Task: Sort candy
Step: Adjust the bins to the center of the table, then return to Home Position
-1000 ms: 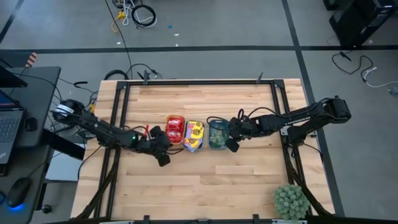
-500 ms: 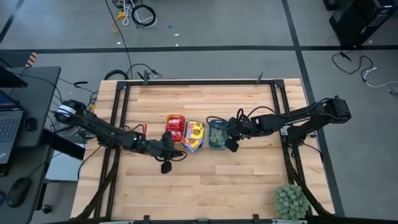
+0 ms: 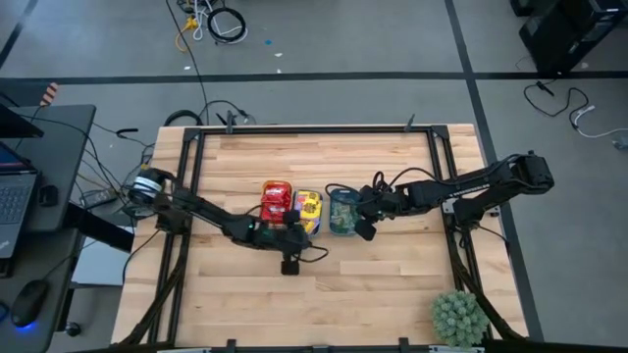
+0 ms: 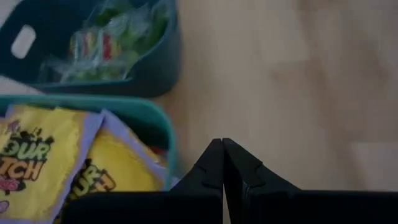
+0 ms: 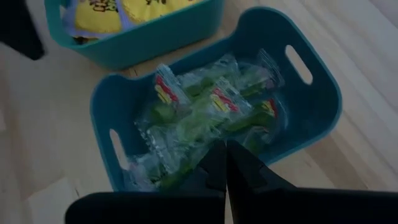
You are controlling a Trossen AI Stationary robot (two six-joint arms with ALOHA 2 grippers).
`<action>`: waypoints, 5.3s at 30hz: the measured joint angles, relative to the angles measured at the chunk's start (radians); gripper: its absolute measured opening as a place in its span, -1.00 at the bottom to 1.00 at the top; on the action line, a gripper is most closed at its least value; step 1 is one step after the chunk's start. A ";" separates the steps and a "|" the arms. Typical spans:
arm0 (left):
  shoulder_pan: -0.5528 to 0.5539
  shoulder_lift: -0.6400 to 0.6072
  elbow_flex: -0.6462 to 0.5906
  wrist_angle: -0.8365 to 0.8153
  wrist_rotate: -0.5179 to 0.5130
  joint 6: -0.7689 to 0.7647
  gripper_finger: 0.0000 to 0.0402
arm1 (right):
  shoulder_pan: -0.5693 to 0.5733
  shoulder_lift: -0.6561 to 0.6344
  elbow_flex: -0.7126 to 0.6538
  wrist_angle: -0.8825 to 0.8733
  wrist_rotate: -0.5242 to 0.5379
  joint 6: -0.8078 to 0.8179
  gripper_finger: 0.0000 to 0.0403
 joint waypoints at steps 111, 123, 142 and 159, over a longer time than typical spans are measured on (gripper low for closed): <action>0.244 -0.687 -0.599 0.559 0.316 0.109 -1.00 | 0.113 -0.432 -0.376 0.599 0.020 -0.606 -1.00; 0.257 -0.934 -0.752 0.540 0.314 0.110 -1.00 | 0.121 -0.647 -0.522 0.667 0.025 -0.625 -1.00; 0.258 -1.256 -0.805 0.224 0.263 0.107 -1.00 | 0.121 -0.982 -0.704 0.630 0.012 -0.587 -1.00; 0.378 -1.342 -0.811 0.185 0.455 0.073 -1.00 | 0.121 -1.272 -0.739 0.394 -0.007 -0.561 -1.00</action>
